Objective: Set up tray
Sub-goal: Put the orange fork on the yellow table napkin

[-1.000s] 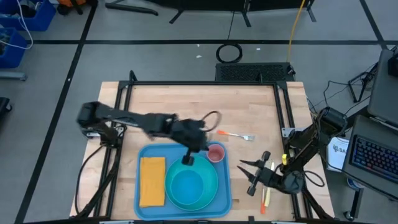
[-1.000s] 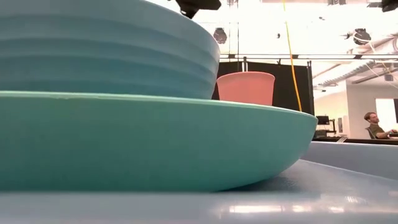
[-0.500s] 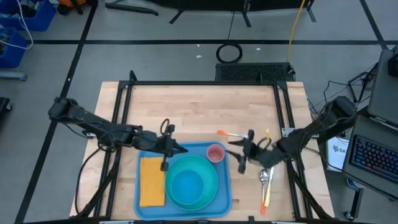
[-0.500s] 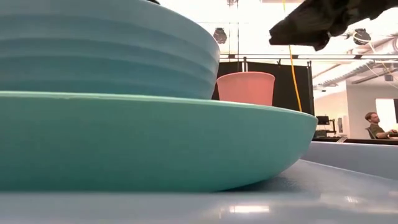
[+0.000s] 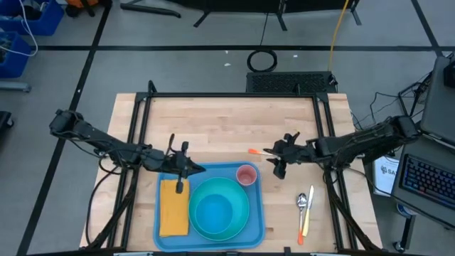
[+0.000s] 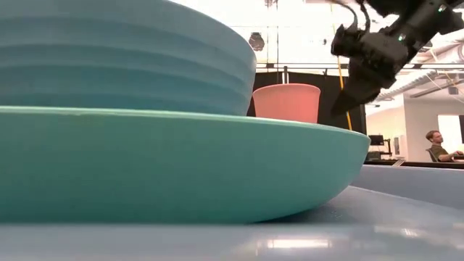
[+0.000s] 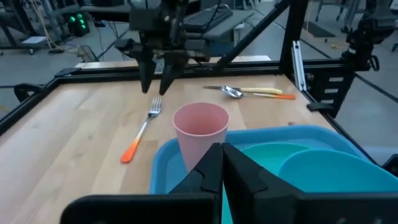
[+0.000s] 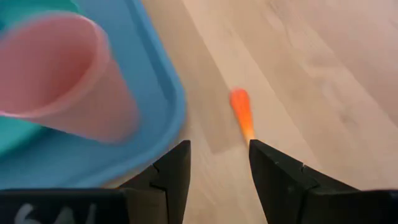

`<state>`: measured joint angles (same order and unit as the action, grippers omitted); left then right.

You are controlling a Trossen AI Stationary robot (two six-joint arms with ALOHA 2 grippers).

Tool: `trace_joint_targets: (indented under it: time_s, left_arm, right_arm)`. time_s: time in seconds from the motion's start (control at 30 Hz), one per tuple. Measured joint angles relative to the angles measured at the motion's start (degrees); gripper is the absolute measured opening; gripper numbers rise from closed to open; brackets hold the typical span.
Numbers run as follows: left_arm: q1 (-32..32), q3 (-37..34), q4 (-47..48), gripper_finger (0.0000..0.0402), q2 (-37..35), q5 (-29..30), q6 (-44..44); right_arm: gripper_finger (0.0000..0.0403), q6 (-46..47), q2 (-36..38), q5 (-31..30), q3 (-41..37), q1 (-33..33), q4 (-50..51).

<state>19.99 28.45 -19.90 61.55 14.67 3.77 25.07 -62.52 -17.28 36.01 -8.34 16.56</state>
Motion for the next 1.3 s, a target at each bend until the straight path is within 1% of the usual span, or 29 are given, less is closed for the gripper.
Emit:
trace_joint_targets:
  time_s: [0.13,0.27,0.4,0.53,0.57,0.7,0.83,1.03,1.3]
  left_arm:
    - [0.0,-0.2,0.2,0.0003,-1.1,0.5,0.0]
    - [-0.1,-0.2,0.2,0.0015,-1.2,0.6,-0.2]
    - [-0.4,-0.2,0.7,0.0018,-1.2,0.9,-0.2]
    - [-0.5,-0.2,0.9,0.0005,-1.2,1.0,-0.1]
    - [-0.5,-0.2,1.0,0.0004,-1.2,1.0,-0.2]
    - [-0.5,-0.2,1.9,0.0012,-1.2,1.0,-0.1]
    - [-0.5,-0.2,2.2,0.0019,-1.2,1.0,-0.2]
    - [-0.5,-0.2,2.6,0.0003,-1.2,1.0,-0.2]
    - [-0.5,-0.2,3.0,0.0021,-1.1,1.0,-0.2]
  right_arm:
    - [0.0152,-0.2,0.0,3.9,0.8,3.2,5.5]
    - [0.0152,-2.0,-1.5,7.6,2.3,6.2,7.3]
    - [0.0152,-5.3,-5.8,12.7,4.1,9.7,8.4]
    - [0.0152,-8.8,-10.6,13.2,6.3,12.0,10.9]
    - [0.0152,-9.6,-11.4,14.2,6.9,12.4,11.6]
    - [0.0152,-11.5,-14.1,17.4,8.6,13.7,13.7]
    - [0.0152,-12.7,-15.4,17.7,9.1,14.6,14.3]
    - [0.0152,-13.8,-17.7,20.5,9.1,16.6,14.8]
    - [0.0152,-16.0,-20.9,20.6,9.1,18.2,13.5]
